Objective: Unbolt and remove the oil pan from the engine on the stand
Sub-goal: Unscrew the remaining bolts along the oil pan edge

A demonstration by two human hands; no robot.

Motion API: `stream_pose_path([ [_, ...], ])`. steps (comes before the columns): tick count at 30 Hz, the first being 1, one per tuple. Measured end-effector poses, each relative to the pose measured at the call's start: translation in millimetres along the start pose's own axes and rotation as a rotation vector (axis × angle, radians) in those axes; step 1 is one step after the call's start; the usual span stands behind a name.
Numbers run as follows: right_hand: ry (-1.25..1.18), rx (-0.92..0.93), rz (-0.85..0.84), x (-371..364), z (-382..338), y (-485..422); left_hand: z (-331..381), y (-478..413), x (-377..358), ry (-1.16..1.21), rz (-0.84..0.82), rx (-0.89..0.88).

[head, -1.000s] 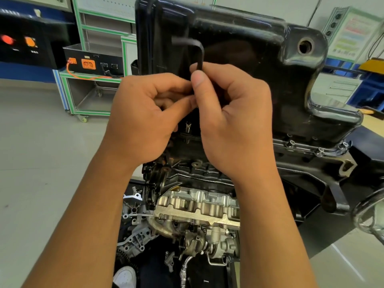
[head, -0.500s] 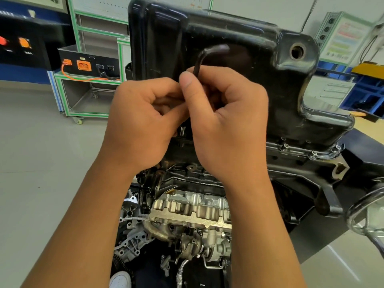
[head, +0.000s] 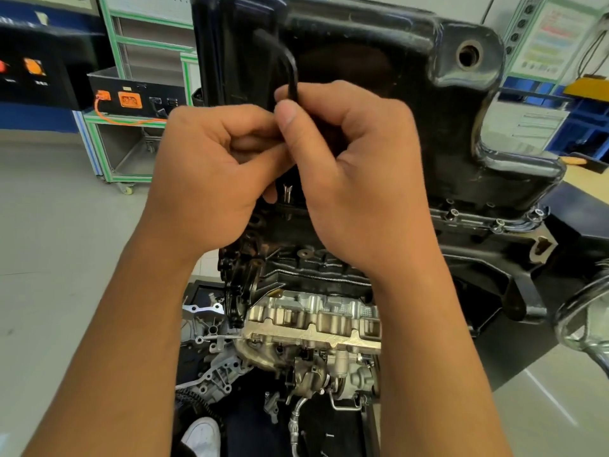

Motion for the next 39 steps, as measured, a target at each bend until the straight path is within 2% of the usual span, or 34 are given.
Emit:
stream_pose_path([
  [5,-0.026,0.009,0.165,11.4,-1.1,0.3,-2.6,-1.6,5.8,-0.018,0.134,0.032],
  [11,0.009,-0.011,0.033,1.7,1.9,-1.8,2.6,-0.4,-7.7,-0.019,-0.044,-0.010],
  [14,0.009,-0.011,0.029,0.8,2.2,-2.1,2.9,-2.1,0.0,-0.016,0.050,-0.001],
  [18,-0.026,0.004,0.170,10.0,2.6,0.0,4.6,-3.4,1.2,-0.009,0.115,-0.009],
  [20,-0.072,0.012,0.178,9.4,2.6,0.2,5.5,-3.2,-2.9,-0.031,0.073,-0.018],
  [23,-0.088,0.014,0.085,1.6,2.0,-1.7,9.5,-2.1,-13.1,-0.055,-0.073,-0.053],
  [25,-0.077,0.001,0.038,-2.5,2.5,-1.1,10.6,-1.7,-14.0,-0.072,-0.091,-0.058],
  [29,-0.095,-0.011,0.069,-2.1,3.3,-1.2,13.5,-1.6,-4.4,-0.066,0.048,-0.061],
  [34,-0.055,0.017,0.223,14.5,2.2,-1.4,10.2,-4.6,-3.0,-0.071,0.136,-0.031],
  [36,-0.044,0.005,0.217,14.7,3.6,-1.0,4.7,-5.7,-4.6,-0.086,0.096,-0.002],
  [39,0.004,-0.012,0.125,8.8,5.2,-3.1,3.2,-5.0,-8.2,-0.074,-0.028,0.005],
])
Point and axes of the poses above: each hand's wrist, its own y-axis away from the middle knuckle, its own x-axis out of the back of the hand, z = x × y, the point moved 10 cm from there along -y, towards the middle knuckle, and after that the axes turned 12 degrees about x, right-handed, at the moved point
